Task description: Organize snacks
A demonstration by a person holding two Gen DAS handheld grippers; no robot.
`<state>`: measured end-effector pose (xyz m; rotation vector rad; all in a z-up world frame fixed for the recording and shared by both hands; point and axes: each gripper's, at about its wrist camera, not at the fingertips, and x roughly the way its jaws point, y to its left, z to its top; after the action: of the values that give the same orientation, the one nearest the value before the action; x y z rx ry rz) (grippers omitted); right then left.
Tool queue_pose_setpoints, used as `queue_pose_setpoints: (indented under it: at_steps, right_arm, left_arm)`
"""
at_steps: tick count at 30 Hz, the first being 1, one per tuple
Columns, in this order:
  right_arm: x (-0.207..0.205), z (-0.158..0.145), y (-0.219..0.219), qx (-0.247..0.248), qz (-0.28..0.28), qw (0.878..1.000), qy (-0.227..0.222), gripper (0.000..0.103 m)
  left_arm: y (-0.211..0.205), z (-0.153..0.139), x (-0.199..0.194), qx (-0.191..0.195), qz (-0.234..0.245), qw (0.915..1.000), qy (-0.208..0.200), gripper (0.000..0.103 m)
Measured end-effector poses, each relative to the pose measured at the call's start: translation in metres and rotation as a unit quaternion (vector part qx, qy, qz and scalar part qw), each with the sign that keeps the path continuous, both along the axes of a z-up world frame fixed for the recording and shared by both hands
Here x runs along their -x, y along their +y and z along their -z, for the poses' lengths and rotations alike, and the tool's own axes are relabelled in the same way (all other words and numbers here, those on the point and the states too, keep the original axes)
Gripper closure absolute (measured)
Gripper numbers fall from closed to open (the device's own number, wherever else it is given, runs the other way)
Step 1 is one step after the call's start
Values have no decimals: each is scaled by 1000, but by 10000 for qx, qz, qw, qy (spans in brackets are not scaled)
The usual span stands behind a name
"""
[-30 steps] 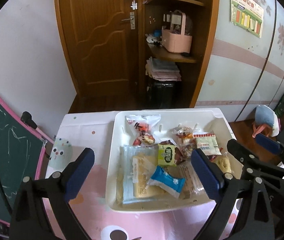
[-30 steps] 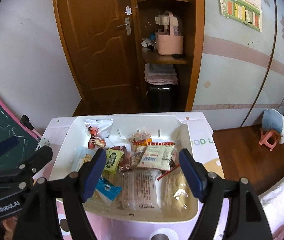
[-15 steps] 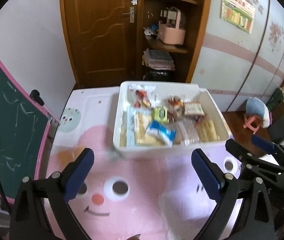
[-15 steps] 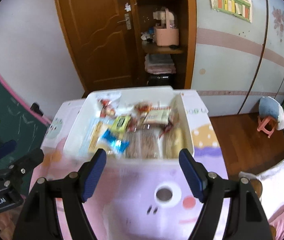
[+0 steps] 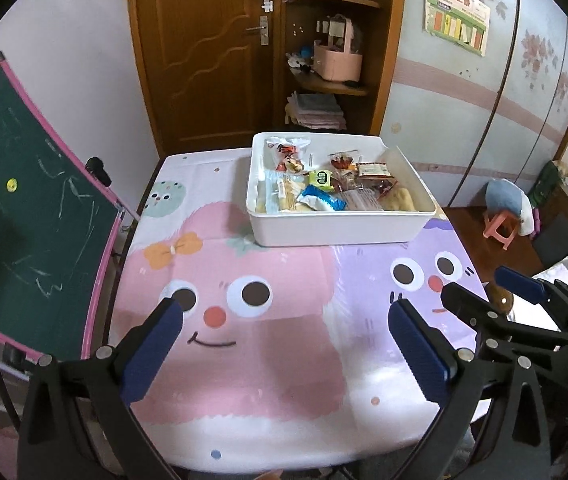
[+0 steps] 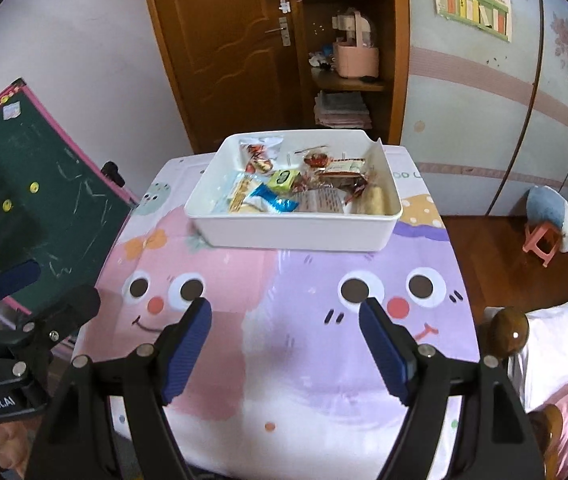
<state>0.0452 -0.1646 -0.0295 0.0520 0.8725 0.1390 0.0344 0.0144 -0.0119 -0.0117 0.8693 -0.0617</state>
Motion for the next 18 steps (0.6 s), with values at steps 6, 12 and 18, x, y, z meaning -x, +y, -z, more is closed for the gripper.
queue_pose_setpoints:
  at_steps: [6,12,18]
  right_arm:
    - [22,-2,1,-231,91,9997,-20,26]
    - [34,-4,-3,-285,225,9993,-70,26]
    - [40,-4,2,-115,256,9995,-146,25]
  left_arm:
    - [3,0,19,49,-120,9999,21,1]
    - [3,1,28,-94,-243,9997,-40,1]
    - [2,2,31,-195,-352,9992,-86,1]
